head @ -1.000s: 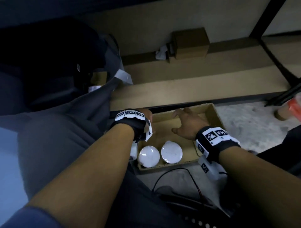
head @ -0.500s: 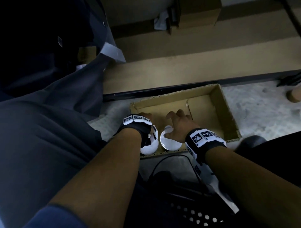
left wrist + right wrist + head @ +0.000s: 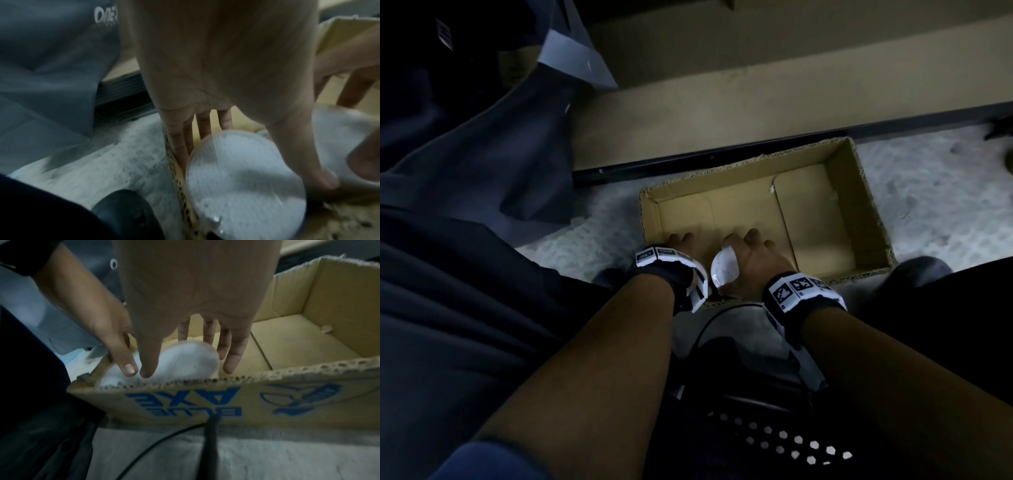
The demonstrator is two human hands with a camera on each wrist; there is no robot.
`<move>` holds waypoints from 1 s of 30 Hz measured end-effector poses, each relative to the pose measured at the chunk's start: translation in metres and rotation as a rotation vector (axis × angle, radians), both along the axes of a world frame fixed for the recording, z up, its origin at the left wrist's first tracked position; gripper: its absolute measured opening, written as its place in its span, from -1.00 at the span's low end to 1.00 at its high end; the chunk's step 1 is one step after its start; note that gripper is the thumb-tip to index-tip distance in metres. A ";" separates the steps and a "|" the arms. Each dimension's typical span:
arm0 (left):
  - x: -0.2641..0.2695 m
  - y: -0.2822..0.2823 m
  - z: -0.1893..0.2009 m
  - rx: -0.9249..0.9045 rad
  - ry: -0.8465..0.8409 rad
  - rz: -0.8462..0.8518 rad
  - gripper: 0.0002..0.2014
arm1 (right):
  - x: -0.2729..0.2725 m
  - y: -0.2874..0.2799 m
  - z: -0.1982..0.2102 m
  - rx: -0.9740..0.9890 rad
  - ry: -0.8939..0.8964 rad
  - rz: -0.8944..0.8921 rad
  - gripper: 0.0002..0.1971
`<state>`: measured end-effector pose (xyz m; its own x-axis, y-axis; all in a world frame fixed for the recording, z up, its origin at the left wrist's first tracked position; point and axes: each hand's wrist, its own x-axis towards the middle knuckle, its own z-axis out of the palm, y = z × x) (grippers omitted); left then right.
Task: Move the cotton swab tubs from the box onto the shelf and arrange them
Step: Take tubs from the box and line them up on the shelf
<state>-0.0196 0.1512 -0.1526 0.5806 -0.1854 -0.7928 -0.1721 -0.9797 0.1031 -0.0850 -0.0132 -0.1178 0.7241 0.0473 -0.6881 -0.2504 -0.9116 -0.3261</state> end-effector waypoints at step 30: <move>0.028 -0.023 0.056 0.029 -0.210 -0.016 -0.07 | 0.031 -0.011 0.044 -0.021 -0.080 -0.023 -0.04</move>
